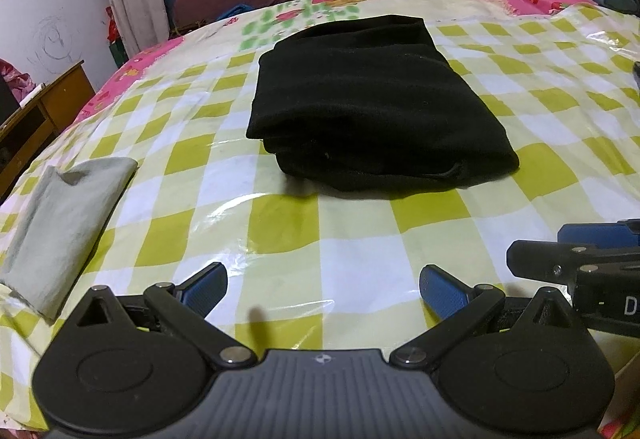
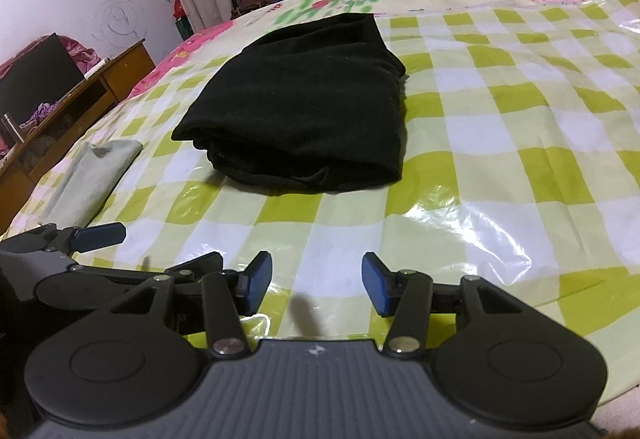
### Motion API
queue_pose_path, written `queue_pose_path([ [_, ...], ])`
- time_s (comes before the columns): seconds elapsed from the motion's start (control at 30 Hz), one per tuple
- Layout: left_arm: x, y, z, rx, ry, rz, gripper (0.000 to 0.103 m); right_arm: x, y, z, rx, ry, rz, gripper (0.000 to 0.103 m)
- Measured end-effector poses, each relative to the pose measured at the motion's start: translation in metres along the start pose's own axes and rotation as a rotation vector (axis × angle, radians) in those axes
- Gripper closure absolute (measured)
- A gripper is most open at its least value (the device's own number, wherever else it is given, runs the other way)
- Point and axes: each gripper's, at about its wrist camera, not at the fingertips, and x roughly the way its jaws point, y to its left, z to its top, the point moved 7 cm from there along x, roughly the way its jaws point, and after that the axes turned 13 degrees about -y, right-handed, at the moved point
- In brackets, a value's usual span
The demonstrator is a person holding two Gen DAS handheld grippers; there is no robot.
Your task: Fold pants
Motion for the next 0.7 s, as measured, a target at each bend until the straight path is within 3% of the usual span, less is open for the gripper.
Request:
queue_pose_path([
  [0.7,0.0029,-0.0017,-0.0044,0.008,0.006,0.01,0.0,0.003,-0.001,-0.004,0.0,0.016,-0.001,0.052],
])
